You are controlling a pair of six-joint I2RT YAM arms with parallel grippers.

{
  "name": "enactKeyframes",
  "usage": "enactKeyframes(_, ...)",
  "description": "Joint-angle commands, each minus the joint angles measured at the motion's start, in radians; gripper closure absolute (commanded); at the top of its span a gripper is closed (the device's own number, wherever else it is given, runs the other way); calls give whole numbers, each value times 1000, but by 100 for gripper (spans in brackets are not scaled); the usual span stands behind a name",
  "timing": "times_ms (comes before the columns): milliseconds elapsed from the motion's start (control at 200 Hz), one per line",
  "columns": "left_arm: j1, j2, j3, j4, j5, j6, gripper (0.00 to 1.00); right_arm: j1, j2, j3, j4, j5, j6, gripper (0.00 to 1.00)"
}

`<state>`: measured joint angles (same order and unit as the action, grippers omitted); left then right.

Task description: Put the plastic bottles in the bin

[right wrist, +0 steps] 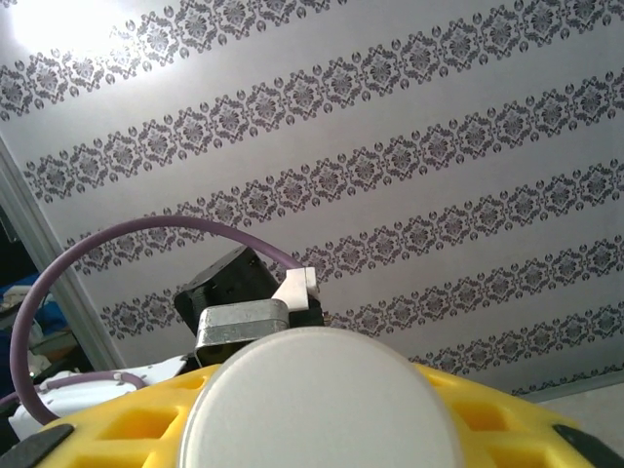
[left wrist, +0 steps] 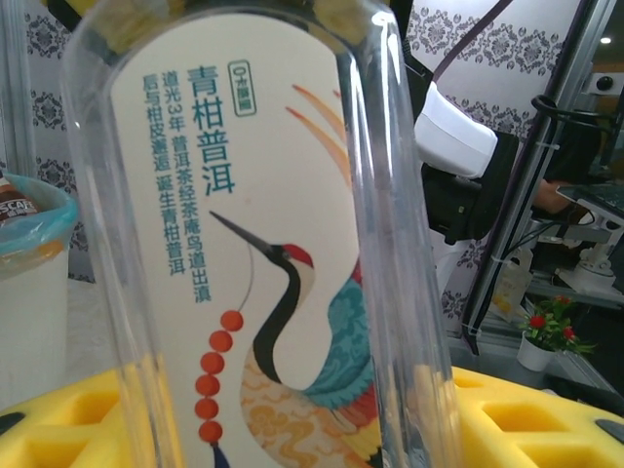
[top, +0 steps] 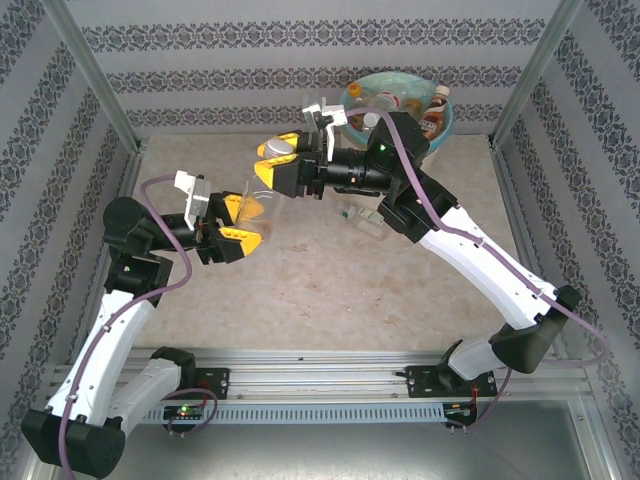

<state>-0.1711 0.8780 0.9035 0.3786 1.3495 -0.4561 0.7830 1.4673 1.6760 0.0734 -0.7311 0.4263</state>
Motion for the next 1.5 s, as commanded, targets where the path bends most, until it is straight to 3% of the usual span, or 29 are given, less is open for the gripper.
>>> enactKeyframes(0, -12, -10, -14, 48, 3, 1, 40, -7, -26, -25, 47, 25, -34, 69)
enactKeyframes(125, -12, -48, -45, 57, -115, 35, 13, -19, -63, -28, -33, 116, -109, 74)
enactKeyframes(195, -12, -82, -60, 38, -224, 77, 5, -31, -87, 5, -156, 233, -202, 76)
enactKeyframes(365, -13, -155, -72, -64, -468, 236, 0, -128, -87, 159, -463, 676, -423, 78)
enactKeyframes(485, -13, -178, -74, -123, -584, 304, 0, -267, -53, 224, -501, 810, -492, 81)
enactKeyframes(629, -12, -174, -69, -181, -635, 330, 0, -423, 21, 258, -463, 833, -520, 82)
enactKeyframes(844, -13, -187, -77, -201, -650, 337, 0, -521, 164, 296, -441, 825, -580, 82)
enactKeyframes(1499, -13, -152, -80, -234, -631, 362, 0, -582, 336, 197, -697, 748, -741, 78)
